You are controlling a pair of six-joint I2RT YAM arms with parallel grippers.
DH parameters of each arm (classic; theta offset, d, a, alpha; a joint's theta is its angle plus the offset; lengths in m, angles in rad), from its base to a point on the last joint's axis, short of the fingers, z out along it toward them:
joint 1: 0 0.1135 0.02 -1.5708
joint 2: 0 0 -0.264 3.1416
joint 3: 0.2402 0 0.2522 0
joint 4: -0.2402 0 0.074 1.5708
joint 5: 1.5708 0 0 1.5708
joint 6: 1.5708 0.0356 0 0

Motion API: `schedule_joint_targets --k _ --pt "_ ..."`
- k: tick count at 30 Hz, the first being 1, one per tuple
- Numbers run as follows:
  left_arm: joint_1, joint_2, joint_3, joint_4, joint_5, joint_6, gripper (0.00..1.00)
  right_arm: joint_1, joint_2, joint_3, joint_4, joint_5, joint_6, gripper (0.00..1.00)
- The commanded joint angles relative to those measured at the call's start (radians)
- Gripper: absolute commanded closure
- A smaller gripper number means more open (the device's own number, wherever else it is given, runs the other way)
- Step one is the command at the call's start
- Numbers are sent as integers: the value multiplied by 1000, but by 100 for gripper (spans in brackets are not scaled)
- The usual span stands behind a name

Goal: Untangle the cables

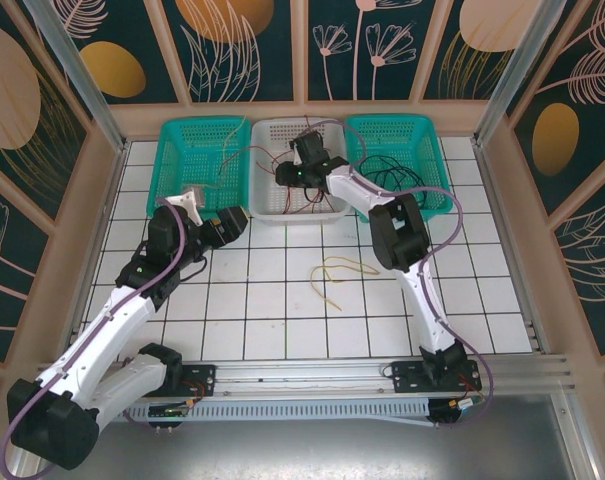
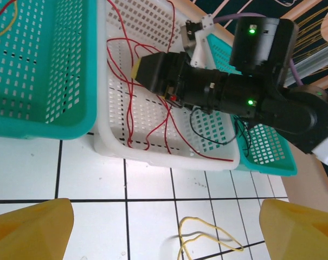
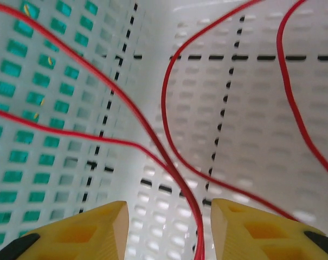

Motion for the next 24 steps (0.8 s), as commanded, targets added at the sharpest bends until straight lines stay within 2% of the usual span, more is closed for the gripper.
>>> schedule_joint_targets --k 1,7,11,19,24 --pt "2 -7 14 27 20 -15 12 -6 71 88 -53 41 -21 56" --pt "2 3 33 15 22 -6 14 -41 135 191 -64 3 -13 53" --pt "2 -11 37 2 9 8 14 -49 143 195 -27 -49 -4 55" --pt "2 -8 48 -8 -1 15 16 -69 132 192 4 -82 30 98" --pt "2 -9 60 -6 -10 18 16 -69 40 144 19 -87 61 100"
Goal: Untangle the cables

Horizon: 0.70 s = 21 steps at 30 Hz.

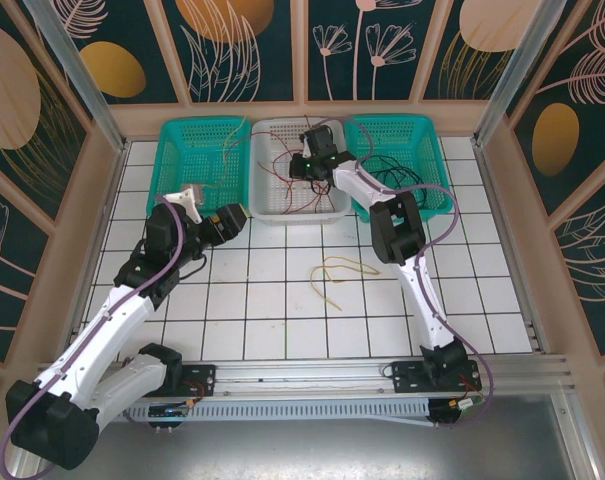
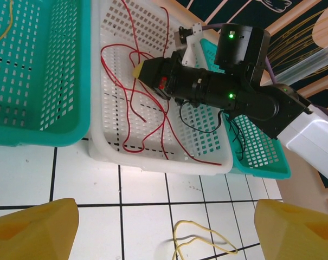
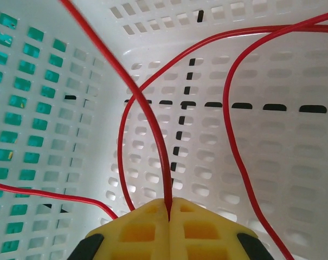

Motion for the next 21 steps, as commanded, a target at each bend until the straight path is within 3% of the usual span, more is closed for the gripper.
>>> schedule_joint_targets --k 1,8,21 --pt "2 -9 37 3 -11 18 16 -2 -115 -30 29 -10 42 100" --pt "2 5 51 9 -13 4 18 -13 -296 -205 -34 86 128 100" --pt "1 23 101 -26 7 -6 19 -39 -390 -379 -166 248 212 100"
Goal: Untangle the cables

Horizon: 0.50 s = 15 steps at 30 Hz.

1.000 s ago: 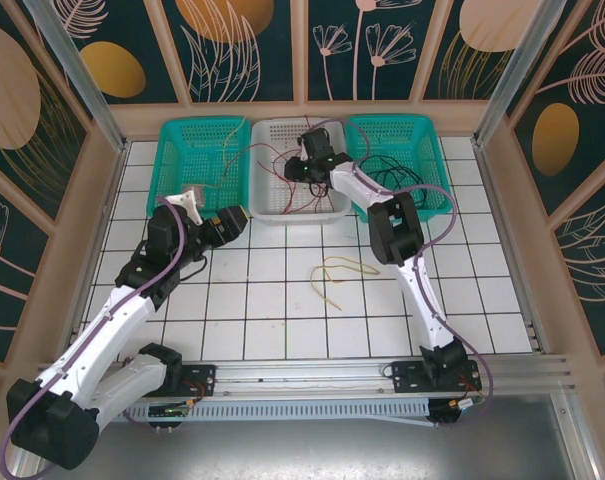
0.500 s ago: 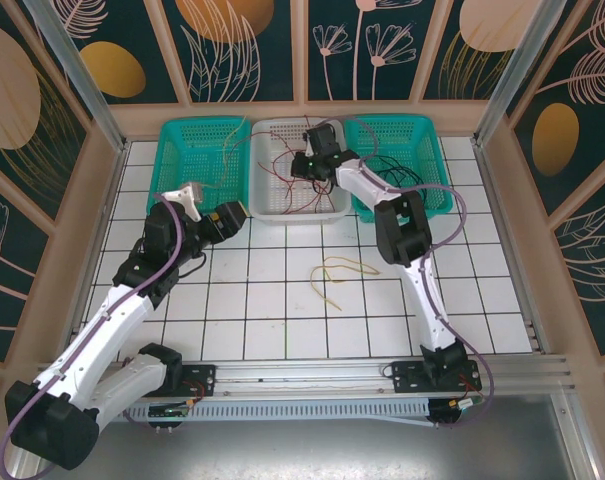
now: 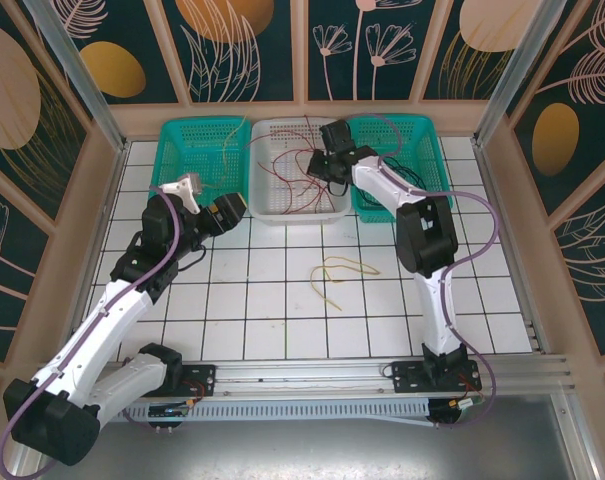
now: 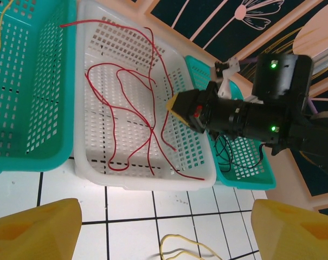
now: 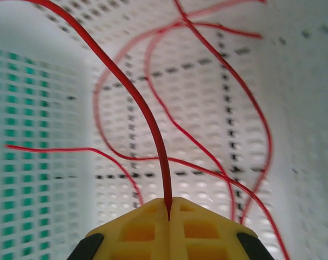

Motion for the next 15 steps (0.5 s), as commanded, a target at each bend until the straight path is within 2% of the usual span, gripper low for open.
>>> schedule_joint_targets --k 1,11,13,15 --pt "2 -4 17 -13 8 -5 19 -25 -28 -22 -56 60 47 100" --pt "2 -5 1 -20 8 -9 19 -24 -7 -13 -91 75 58 98" --pt "2 -1 5 -23 9 -8 17 -15 -5 10 -79 40 28 72" --pt "1 2 13 -24 11 -7 15 -2 -17 36 -79 35 3 62"
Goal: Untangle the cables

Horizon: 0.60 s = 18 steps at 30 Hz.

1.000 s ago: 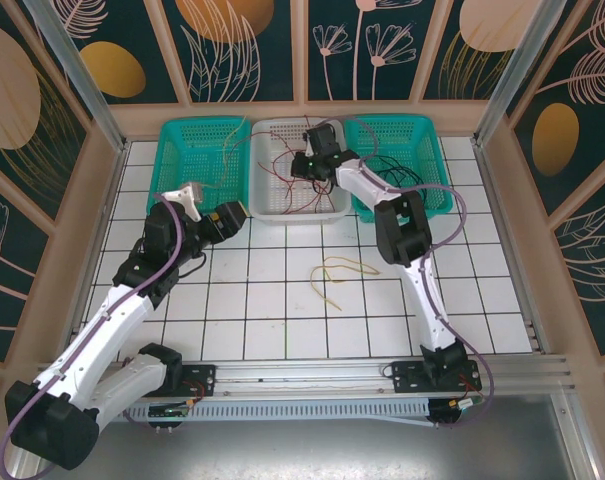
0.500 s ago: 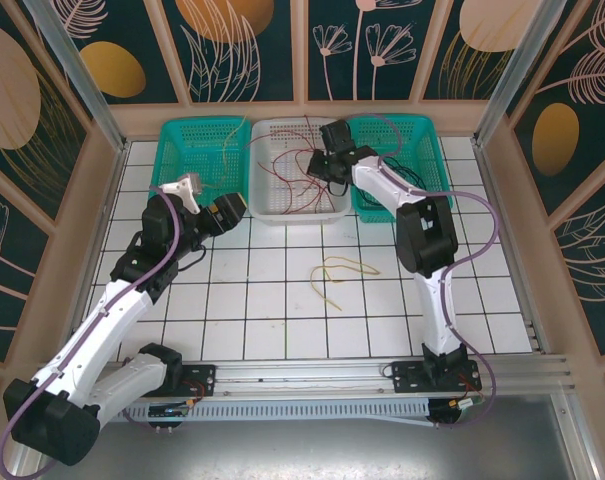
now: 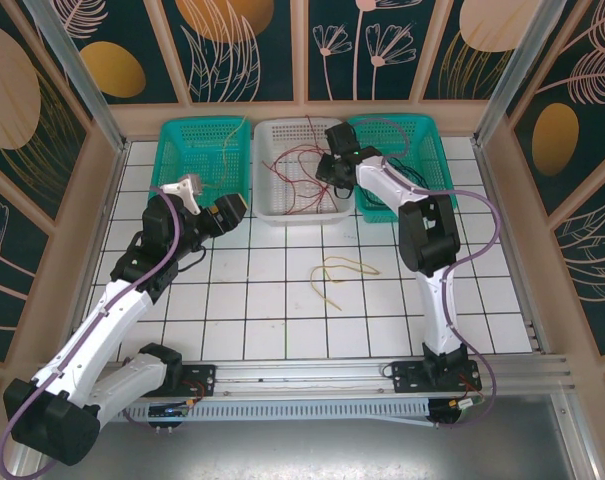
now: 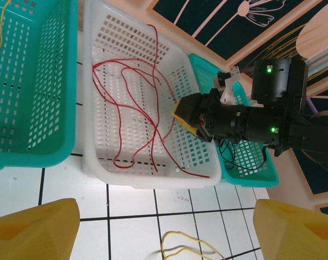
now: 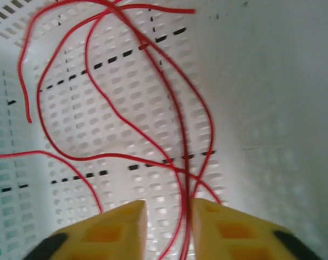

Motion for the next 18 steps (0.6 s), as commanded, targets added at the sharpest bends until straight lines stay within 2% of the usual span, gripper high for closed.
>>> schedule_joint_targets --k 1,5,9,13,18 --pt "2 1 18 -12 10 -4 14 25 -30 54 -18 0 -40 55" --pt "2 3 36 -7 7 3 9 53 -98 94 -57 70 -88 45" --pt "2 2 52 -1 0 17 8 84 -233 35 -82 145 -141 45" --pt "2 -11 57 10 -36 29 8 131 -475 -244 -13 188 -179 44" --pt "2 9 52 34 -21 21 11 71 -754 -623 24 178 -114 46"
